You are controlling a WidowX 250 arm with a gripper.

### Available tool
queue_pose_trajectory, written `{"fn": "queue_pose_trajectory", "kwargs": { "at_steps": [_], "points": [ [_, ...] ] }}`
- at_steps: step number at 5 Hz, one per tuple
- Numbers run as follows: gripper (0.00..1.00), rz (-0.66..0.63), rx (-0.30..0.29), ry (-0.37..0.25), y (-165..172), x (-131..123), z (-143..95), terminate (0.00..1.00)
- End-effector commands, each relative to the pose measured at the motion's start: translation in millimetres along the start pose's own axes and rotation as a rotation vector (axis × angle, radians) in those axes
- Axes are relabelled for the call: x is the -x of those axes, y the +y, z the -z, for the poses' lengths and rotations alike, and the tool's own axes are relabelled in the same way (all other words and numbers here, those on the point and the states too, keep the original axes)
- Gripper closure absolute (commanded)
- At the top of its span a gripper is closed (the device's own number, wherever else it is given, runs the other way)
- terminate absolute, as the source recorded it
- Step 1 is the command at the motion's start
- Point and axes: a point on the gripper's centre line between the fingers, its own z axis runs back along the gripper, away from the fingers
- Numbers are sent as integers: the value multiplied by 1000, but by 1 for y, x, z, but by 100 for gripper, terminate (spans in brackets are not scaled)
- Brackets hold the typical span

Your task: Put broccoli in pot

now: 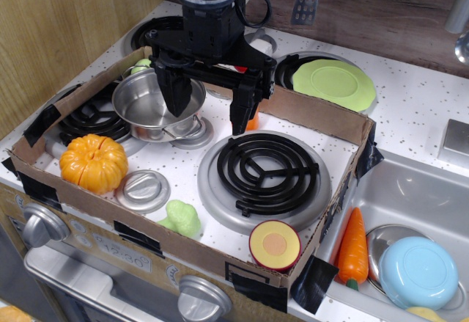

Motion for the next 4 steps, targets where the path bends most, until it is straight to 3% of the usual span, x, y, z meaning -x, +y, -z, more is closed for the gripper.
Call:
{"fn": "queue_pose_trajectory", "kwargs": {
  "at_steps": [1, 4],
  "points": [
    [0, 0, 0, 0, 0, 0, 0, 0],
    [0, -147, 3, -94, -1, 39, 7, 0]
  ]
}}
